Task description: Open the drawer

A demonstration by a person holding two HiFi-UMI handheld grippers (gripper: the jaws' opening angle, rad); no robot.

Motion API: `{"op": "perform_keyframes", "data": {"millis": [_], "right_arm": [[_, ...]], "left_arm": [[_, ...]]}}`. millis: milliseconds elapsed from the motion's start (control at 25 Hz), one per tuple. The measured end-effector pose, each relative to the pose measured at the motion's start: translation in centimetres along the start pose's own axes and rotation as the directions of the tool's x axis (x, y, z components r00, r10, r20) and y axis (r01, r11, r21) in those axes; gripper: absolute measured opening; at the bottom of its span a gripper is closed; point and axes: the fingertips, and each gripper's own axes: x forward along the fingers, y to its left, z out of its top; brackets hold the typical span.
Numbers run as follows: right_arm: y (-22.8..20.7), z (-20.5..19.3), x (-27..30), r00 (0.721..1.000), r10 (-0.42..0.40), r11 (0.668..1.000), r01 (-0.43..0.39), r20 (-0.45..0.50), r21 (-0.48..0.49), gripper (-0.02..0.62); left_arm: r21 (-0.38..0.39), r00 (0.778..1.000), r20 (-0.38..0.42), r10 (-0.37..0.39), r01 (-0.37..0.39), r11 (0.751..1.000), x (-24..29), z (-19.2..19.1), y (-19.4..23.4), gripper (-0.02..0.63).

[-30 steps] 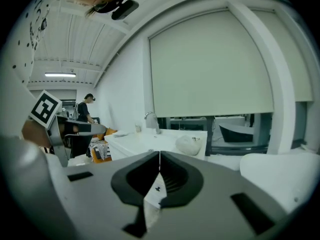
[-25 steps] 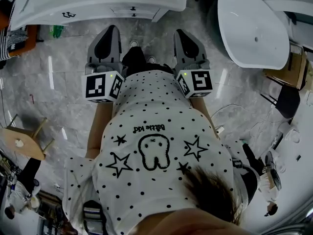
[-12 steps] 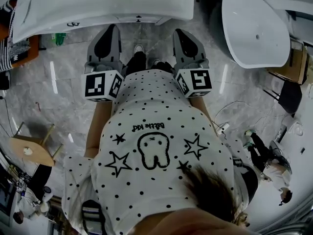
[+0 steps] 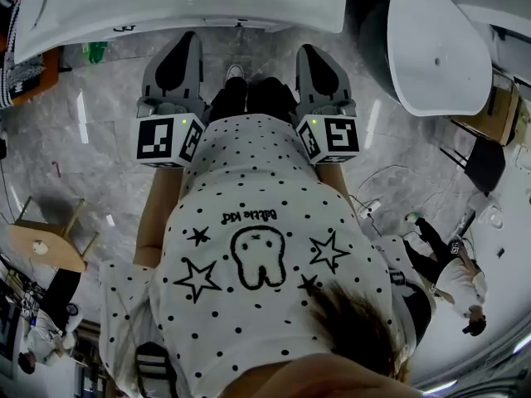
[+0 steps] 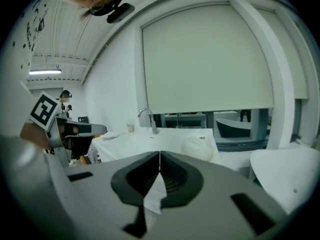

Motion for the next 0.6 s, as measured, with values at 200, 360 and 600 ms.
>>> {"op": "perform_keyframes", "data": {"millis": [200,360,600], "right_arm": [[-0.1,0.0,0.1,1.0,0.007,1.0,-0.007,-0.013,-0.008,0.014],[0.5,0.1,0.7,0.999,0.04,0.999,-0.041,-0.012,-0.02,0.014],[0.9,0.5,1.6,0.998,0.07,0.997,-0.07,-0.006,-0.036,0.014]], "left_arm": [[-0.011,1.0,-0.003,0.016,-0.016,1.0,-0.4,-0.4,0.3,0.005],[-0.024,0.999,0.009,0.046,-0.046,0.999,-0.8,-0.4,0.8,0.005],[-0.016,0.996,0.026,0.081,-0.081,0.997,-1.2,-0.2,1.7,0.005]]}}
